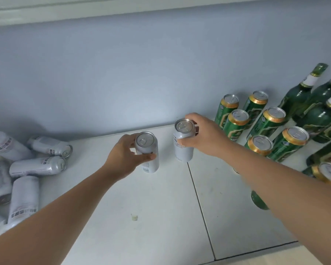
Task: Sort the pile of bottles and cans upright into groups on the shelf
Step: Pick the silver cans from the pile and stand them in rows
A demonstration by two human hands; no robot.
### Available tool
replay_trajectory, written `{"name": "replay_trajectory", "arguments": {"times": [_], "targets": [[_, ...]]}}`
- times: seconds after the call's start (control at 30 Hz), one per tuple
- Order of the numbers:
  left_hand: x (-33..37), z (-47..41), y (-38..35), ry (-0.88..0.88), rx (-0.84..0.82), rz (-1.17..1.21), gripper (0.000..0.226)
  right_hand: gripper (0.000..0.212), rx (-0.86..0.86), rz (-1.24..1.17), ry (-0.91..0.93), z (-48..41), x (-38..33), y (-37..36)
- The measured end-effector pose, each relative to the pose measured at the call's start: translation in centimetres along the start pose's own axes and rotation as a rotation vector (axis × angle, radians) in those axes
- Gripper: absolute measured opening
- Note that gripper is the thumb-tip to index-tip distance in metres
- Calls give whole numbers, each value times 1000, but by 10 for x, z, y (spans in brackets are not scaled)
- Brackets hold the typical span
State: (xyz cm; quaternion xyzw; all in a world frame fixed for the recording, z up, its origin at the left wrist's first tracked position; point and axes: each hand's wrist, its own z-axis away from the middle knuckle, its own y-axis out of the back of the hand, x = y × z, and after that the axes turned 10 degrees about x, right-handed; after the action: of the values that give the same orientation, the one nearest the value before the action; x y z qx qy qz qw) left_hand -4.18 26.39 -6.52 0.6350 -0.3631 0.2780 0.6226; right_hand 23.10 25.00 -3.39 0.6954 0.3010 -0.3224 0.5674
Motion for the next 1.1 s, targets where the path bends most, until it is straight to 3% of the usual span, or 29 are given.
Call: {"name": "replay_trajectory", "arguments": {"times": [0.53, 1.1], "targets": [[37, -97, -74, -21, -115, 45, 64, 51, -113, 325, -91, -91, 42, 32], [34, -146, -94, -20, -246, 68, 59, 53, -252, 370, -218, -126, 52, 48]]}}
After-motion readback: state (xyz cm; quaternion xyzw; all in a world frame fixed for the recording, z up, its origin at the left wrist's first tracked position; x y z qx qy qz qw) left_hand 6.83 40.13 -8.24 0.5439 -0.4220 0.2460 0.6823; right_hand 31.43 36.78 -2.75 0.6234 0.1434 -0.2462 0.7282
